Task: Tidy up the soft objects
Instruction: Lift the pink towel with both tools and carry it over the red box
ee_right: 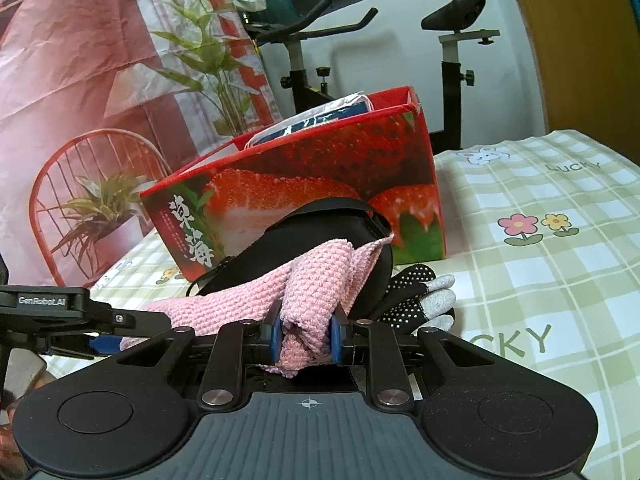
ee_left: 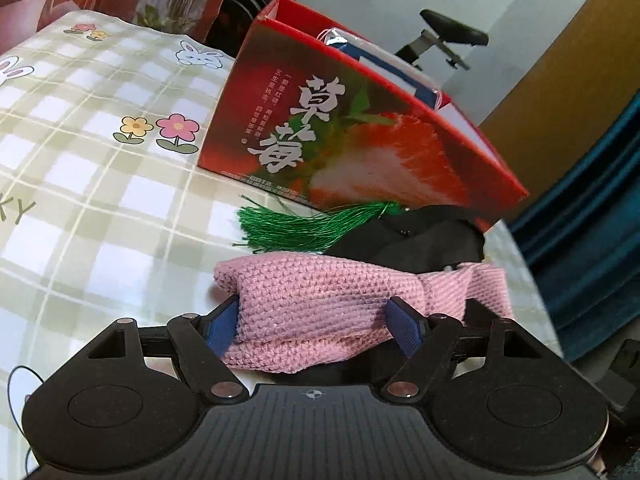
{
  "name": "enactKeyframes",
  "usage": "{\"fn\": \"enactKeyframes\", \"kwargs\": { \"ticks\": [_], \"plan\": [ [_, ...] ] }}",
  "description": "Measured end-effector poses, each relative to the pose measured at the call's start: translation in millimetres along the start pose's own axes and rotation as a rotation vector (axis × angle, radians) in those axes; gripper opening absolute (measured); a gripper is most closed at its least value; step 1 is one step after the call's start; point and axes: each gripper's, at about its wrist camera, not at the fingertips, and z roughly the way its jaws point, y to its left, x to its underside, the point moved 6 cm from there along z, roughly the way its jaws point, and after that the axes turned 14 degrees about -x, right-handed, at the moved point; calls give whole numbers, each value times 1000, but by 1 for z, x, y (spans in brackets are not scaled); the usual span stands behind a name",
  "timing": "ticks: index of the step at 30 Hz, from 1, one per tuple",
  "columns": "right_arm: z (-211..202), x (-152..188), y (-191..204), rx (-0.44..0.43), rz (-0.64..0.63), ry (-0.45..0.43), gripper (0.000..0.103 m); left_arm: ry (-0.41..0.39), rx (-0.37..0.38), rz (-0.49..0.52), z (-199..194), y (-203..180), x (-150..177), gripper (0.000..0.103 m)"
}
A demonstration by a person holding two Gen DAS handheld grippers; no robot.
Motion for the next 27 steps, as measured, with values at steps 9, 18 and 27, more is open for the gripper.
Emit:
{"fn": "enactKeyframes", "kwargs": {
  "ticks": [9,18,27],
  "plan": [
    [-12,-11,18,-30,-57,-42,20,-119,29,-12,-30,4,-3,33],
    [-23,-21,45,-39,-140,-73,19,-215,54,49,-54,-8,-4,28],
    [-22,-21,65,-66,-204,-59,19,-327,4,123,-78,-12,-10,27]
  ]
}}
